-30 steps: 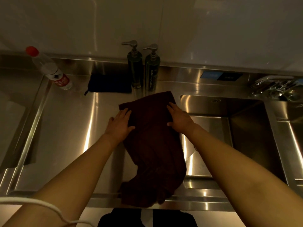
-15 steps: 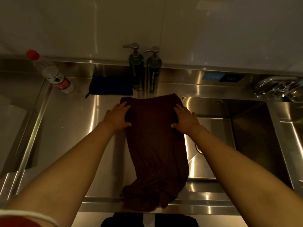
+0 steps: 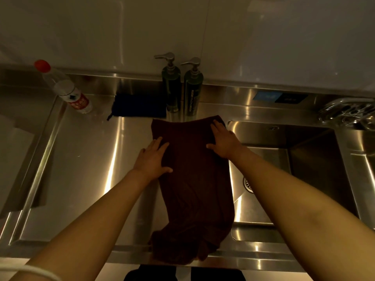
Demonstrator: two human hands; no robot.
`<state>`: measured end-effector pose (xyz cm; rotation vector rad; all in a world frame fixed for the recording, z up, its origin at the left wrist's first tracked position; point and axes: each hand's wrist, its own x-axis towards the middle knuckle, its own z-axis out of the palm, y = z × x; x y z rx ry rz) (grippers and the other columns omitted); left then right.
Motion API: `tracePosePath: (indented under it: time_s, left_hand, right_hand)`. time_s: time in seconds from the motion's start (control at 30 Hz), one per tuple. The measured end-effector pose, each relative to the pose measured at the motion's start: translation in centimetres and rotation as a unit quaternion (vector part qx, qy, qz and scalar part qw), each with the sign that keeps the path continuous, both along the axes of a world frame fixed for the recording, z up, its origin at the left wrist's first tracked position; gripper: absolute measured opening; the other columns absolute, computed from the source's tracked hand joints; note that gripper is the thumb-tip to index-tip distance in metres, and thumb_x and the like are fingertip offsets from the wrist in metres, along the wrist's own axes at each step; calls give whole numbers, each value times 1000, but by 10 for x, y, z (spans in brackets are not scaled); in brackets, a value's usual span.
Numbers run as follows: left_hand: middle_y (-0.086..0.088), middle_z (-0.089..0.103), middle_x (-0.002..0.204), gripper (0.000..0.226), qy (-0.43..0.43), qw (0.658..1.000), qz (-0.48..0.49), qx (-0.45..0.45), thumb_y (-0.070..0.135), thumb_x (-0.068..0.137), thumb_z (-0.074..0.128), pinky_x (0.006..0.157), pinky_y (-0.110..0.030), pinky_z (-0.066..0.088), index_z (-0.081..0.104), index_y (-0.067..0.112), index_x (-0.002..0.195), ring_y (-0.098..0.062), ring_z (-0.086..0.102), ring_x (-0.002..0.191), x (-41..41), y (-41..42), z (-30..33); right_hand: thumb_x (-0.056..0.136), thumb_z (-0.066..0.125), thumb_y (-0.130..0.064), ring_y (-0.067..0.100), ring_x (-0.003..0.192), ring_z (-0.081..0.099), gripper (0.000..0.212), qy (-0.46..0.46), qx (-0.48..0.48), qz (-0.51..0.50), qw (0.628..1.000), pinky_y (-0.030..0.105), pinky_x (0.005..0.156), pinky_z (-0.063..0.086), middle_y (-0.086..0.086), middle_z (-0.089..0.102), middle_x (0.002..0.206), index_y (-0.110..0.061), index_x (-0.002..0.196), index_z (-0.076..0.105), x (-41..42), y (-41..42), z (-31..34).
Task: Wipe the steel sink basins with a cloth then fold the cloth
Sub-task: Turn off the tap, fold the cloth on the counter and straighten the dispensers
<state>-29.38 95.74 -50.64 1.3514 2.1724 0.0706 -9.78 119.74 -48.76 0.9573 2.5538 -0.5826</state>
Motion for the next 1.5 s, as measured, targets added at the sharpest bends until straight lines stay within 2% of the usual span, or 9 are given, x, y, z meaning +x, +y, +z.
tracePosePath:
  time_s: [0.37, 0.5, 0.63, 0.83, 0.97, 1.13, 1.3, 1.43, 1.5]
  left_hand:
    - [3, -1, 174, 117, -16, 1000, 1, -5, 43, 74, 90, 125, -57, 20, 18, 35, 165, -20, 2, 160, -37, -4, 8]
    - [-3, 2, 174, 111, 2, 1000, 1, -9, 38, 77, 89, 125, -57, 21, 21, 29, 165, -25, 7, 160, -30, -2, 14]
    - [-9, 14, 173, 89, 20, 997, -39, 61, 31, 88, 81, 125, -52, 24, 32, 23, 162, -30, 18, 158, 7, -21, 17]
    - [-9, 30, 168, 71, -17, 992, -85, 95, 33, 92, 74, 124, -47, 26, 45, 21, 156, -30, 29, 154, 80, -64, 25]
    - [-9, 47, 155, 55, -38, 991, -80, 101, 23, 91, 71, 118, -42, 36, 59, 18, 145, -31, 44, 142, 105, -94, 30]
    - [-6, 60, 135, 45, -55, 986, -100, 118, 2, 86, 63, 102, -37, 48, 72, 17, 128, -26, 54, 125, 113, -134, 35]
    - [11, 47, 132, 52, -128, 985, -107, 31, 22, 81, 64, 96, -24, 44, 65, 32, 132, -11, 44, 121, 118, -164, 32]
    - [16, 43, 136, 69, -98, 988, -111, 30, 67, 79, 62, 95, -23, 44, 55, 36, 141, -4, 42, 119, 123, -173, 29]
    - [16, 46, 137, 68, -73, 992, -100, 37, 66, 83, 61, 93, -23, 42, 52, 37, 144, -6, 45, 121, 129, -170, 27]
  right_hand:
    - [78, 82, -51, 23, 157, 9, 119, 34, -53, -83, 995, 57, 123, 22, 1, -3, 172, -17, 164, 6, -12, 25, -5]
    - [83, 80, -33, 30, 151, 29, 101, 115, -3, -62, 991, 54, 119, 32, 3, 6, 171, -19, 163, 20, 10, 10, 3]
    - [84, 79, -23, 27, 152, 28, 84, 199, -7, -14, 980, 52, 120, 32, 7, 23, 168, -15, 157, 38, 52, -53, 7]
    - [87, 78, -22, 23, 151, 30, 67, 214, -79, -26, 973, 40, 123, 27, 4, 36, 162, -15, 148, 52, 101, -153, 10]
    - [88, 76, -30, 20, 130, 48, 42, 206, -115, -18, 972, 42, 110, 41, 0, 57, 136, -16, 127, 67, 119, -196, 17]
    - [85, 74, -48, 7, 120, 42, 53, 108, -174, 35, 978, 28, 105, 40, -12, 52, 128, -31, 132, 58, 137, -236, 18]
    - [93, 67, -28, 15, 116, 49, 31, 68, -102, 106, 987, 33, 96, 45, -5, 56, 124, -25, 124, 64, 146, -244, 16]
    - [96, 63, -17, 14, 104, 60, 21, 117, -118, -56, 985, 31, 90, 50, -5, 64, 113, -25, 114, 66, 153, -228, 23]
    - [96, 61, -13, 8, 90, 63, 20, 155, -137, -169, 964, 26, 80, 52, -6, 68, 103, -27, 109, 66, 155, -213, 29]
